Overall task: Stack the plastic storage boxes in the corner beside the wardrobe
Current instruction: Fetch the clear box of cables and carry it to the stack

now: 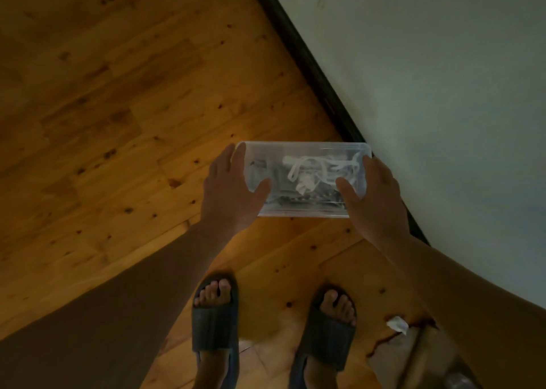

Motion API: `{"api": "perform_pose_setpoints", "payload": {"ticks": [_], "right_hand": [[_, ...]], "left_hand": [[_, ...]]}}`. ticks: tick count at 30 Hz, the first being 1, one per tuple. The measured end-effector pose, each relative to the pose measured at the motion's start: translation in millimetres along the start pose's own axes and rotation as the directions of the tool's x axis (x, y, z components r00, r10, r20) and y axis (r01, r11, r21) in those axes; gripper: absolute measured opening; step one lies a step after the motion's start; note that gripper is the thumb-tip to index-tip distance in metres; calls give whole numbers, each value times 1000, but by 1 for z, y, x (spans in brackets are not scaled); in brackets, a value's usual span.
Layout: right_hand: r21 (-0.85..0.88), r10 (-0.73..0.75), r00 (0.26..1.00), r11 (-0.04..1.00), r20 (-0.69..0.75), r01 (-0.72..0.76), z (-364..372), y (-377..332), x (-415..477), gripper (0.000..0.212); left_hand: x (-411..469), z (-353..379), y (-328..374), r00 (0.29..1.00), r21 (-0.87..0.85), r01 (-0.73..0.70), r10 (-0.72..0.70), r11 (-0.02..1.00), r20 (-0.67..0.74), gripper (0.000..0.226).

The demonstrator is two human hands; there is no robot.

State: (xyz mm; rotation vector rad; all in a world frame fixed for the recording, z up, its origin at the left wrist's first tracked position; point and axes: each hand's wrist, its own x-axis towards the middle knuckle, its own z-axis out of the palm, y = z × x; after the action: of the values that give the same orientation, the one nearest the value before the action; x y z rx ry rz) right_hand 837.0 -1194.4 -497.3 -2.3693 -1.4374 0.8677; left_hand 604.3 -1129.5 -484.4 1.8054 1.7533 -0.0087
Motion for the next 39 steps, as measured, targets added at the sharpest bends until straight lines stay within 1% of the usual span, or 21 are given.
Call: {"api": "perform_pose_setpoints", "payload": {"ticks": [5, 9, 13, 17, 21, 24, 28, 34, 39], "right_hand": [[-49, -2, 1000, 999, -21, 1, 17, 12, 13, 80], [-82, 10, 1000, 997, -15, -11, 30, 21, 24, 88], [-82, 41, 999, 996, -31, -44, 37, 28, 30, 93], [-52, 67, 997, 996, -33, -68, 41, 32, 36, 99], [-7, 19, 999, 1000, -40, -19, 43, 34, 41, 102], [24, 2, 999, 1000, -50, 0, 44, 35, 42, 102], [34, -19, 998, 999, -59, 21, 44, 37, 43, 103], [2, -33, 998, 999, -59, 33, 44, 38, 47, 104], [61, -23, 997, 998, -69, 28, 42, 38, 43, 101]], "left_hand": [[11, 18, -3, 999, 71, 36, -39, 997, 37, 91], [22, 31, -10, 993, 73, 92, -97, 993, 63, 100], [30, 40, -16, 979, 47, 176, -180, 983, 100, 114], [36, 45, -20, 967, 1, 209, -207, 978, 148, 122], [41, 46, -22, 954, -113, 265, -244, 958, 173, 128], [42, 49, -20, 945, -202, 307, -272, 930, 184, 129], [44, 51, -20, 942, -302, 323, -274, 897, 193, 129], [43, 51, -20, 945, -347, 321, -272, 881, 183, 129], [39, 48, -21, 943, -328, 324, -277, 887, 185, 127]]}}
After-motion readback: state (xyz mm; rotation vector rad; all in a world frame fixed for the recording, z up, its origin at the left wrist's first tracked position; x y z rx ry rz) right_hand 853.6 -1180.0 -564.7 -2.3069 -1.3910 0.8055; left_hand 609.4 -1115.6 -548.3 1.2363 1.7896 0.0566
